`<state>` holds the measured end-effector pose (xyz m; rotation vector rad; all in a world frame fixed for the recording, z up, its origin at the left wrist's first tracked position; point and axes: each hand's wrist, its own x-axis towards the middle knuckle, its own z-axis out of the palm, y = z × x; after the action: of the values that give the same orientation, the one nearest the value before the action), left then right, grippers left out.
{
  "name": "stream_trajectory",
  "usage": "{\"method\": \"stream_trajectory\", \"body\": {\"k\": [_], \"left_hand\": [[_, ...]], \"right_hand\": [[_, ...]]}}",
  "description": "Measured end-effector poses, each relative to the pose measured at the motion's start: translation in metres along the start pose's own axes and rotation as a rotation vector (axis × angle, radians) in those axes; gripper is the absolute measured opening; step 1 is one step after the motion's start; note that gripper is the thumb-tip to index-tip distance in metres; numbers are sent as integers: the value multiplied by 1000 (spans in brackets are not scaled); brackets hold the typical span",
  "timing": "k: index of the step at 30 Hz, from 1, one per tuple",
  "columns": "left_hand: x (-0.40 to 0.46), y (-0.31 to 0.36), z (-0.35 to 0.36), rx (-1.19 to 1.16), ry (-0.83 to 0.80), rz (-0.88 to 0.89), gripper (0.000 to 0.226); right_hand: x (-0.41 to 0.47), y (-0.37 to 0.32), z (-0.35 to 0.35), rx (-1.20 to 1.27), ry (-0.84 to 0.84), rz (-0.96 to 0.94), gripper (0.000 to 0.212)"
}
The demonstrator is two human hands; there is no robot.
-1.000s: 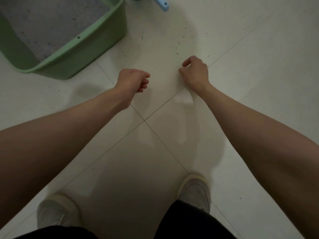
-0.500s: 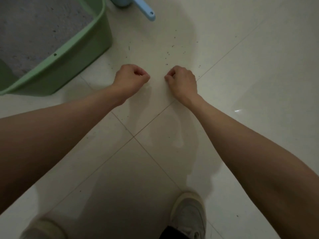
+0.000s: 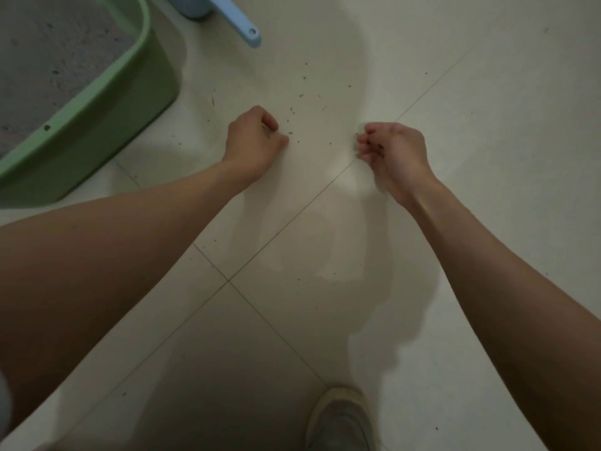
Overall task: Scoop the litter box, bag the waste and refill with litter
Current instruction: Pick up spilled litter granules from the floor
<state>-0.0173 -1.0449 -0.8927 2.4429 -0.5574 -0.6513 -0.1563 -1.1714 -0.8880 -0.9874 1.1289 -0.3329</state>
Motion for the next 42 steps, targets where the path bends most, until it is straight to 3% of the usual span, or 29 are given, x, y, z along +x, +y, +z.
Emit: {"method": "stream_trajectory", "body": {"k": [4,6,10,17,24,26,30,31,33,36,39,42], "left_hand": [[4,3,6,-29,10,2,32],[4,4,8,-35,14,-5,32],[7,5,12,-25,45,-5,27],[13,9,15,-23,23,7,15],[11,12,11,66,-61,89,19],[14,15,8,-23,-50,34,16],[24,15,-4,-620,-43,-186,18],[27,13,-7,-695,-34,-207,19],[32,14,-12,-737,-30,-226,21],[36,21,-13,-623,-19,-225,27],[33,24,-7,-380,-1,-186,21],[28,22,2,-211,32,-121,15]], "right_hand": [[8,-5,-1,-621,130,-211,18],[10,-3,0,-802,126,-262,11],[16,4,5,-929,100,-303,15],[19,7,12,-935,170,-323,16],[16,2,14,-1069,111,-328,25],[14,-6,15,-883,89,-274,20],[13,-25,17,370,-110,183,18],[13,-27,17,526,-171,254,15],[15,-29,18,582,-241,276,15],[22,-29,23,410,-172,171,20],[40,-31,23,-200,74,-88,15],[54,-30,21,-712,153,-262,20]]}}
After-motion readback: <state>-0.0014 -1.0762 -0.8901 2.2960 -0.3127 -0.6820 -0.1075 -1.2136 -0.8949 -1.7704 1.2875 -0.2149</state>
